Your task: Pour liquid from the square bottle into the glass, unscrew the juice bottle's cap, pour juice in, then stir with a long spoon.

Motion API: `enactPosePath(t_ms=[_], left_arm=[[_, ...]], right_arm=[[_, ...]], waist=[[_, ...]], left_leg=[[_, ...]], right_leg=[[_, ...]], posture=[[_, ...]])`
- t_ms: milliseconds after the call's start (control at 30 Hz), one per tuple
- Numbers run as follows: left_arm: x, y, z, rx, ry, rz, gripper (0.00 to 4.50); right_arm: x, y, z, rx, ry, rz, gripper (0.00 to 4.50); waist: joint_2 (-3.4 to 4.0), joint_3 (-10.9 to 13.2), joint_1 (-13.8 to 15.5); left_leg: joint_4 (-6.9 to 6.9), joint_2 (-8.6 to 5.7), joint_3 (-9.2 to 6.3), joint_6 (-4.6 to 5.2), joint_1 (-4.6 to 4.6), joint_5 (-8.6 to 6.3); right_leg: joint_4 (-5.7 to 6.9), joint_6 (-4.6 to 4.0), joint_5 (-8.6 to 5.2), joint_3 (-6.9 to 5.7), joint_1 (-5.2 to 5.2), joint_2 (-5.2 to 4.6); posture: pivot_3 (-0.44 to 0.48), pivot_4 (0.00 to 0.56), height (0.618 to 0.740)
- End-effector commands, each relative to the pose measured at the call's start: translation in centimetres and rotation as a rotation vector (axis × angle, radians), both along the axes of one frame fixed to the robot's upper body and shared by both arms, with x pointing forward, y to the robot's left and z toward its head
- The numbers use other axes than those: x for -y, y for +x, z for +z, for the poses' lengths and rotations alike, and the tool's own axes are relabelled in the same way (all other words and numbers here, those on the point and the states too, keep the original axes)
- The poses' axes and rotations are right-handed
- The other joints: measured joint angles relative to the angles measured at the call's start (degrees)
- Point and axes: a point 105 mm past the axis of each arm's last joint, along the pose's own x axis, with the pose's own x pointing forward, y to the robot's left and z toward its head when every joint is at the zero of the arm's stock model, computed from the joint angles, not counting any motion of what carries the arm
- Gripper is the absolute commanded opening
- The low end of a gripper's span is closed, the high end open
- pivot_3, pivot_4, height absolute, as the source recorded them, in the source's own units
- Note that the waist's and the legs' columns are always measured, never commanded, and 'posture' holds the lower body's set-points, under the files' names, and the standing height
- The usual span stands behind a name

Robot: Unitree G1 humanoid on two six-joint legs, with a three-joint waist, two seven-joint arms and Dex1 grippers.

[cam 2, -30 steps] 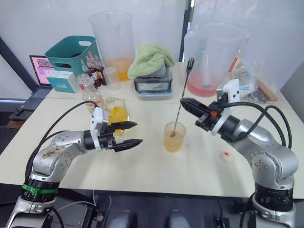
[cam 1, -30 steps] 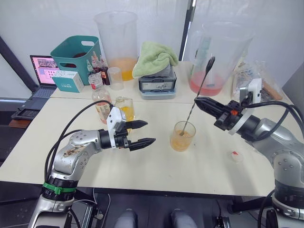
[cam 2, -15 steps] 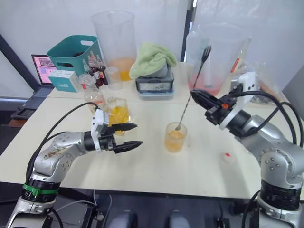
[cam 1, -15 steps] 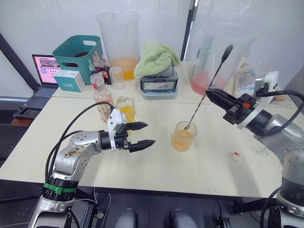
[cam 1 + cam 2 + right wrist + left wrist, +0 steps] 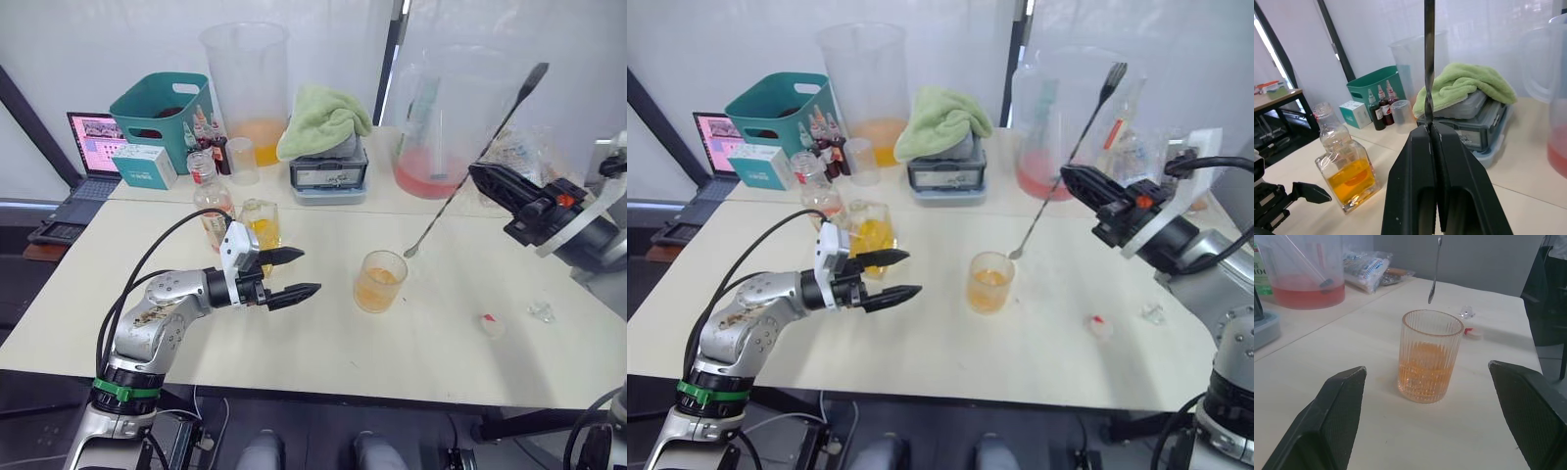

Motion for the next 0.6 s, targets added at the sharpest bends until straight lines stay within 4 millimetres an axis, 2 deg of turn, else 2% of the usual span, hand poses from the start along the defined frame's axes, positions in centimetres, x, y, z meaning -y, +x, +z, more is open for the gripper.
enactPosePath(t_ms=[33, 167, 233, 433, 533, 600], left_arm=[[-0.2, 0.1, 0.8, 0.020, -0.020, 0.006, 4.24], [-0.1, 0.3, 0.8, 0.020, -0.023, 0.007, 4.24], [-0.1, 0.3, 0.8, 0.020, -0.022, 0.006, 4.24], [-0.1, 0.4, 0.7, 0.020, -0.021, 0.009, 4.24], [-0.1, 0.4, 0.7, 0.019, -0.021, 0.009, 4.24], [-0.1, 0.3, 0.6, 0.016, -0.023, 0.011, 4.24]], right_arm=[[0.8, -1.0, 1.5, 0.045, 0.011, -0.022, 0.00], [2.6, -1.3, 1.5, -0.001, -0.019, -0.072, 0.00], [3.2, -1.7, 0.9, -0.054, -0.058, -0.071, 0.00], [5.8, -1.6, -2.7, -0.299, -0.175, -0.152, 0.00], [6.1, -1.6, -3.2, -0.326, -0.195, -0.157, 0.00], [5.4, -1.3, -5.2, -0.443, -0.148, -0.087, 0.00]], waist=[[0.00, 0.0, 0.0], [0.00, 0.0, 0.0], [0.00, 0.0, 0.1], [0.00, 0.0, 0.1], [0.00, 0.0, -0.1], [0.00, 0.0, -0.3]], left_leg=[[0.00, 0.00, 0.00, 0.00, 0.00, 0.00], [0.00, 0.00, 0.02, 0.00, 0.00, 0.00], [0.00, -0.01, 0.02, 0.00, -0.01, 0.00], [0.01, -0.01, 0.04, 0.00, 0.00, 0.00], [0.01, 0.00, 0.07, 0.01, 0.02, 0.00], [0.01, 0.03, 0.11, 0.00, 0.03, 0.00]], right_leg=[[0.00, 0.00, 0.00, 0.00, 0.00, 0.00], [-0.01, 0.00, 0.00, 0.01, 0.00, -0.01], [-0.01, 0.00, 0.00, 0.01, 0.01, -0.01], [-0.07, 0.00, 0.00, 0.03, 0.06, -0.01], [-0.08, 0.00, -0.01, 0.04, 0.05, 0.01], [-0.09, 0.01, -0.01, 0.04, 0.05, 0.03]], posture=[[0.000, 0.150, 0.740], [0.000, 0.150, 0.740], [0.000, 0.150, 0.740], [0.000, 0.150, 0.740], [0.000, 0.150, 0.740], [0.000, 0.150, 0.740]])
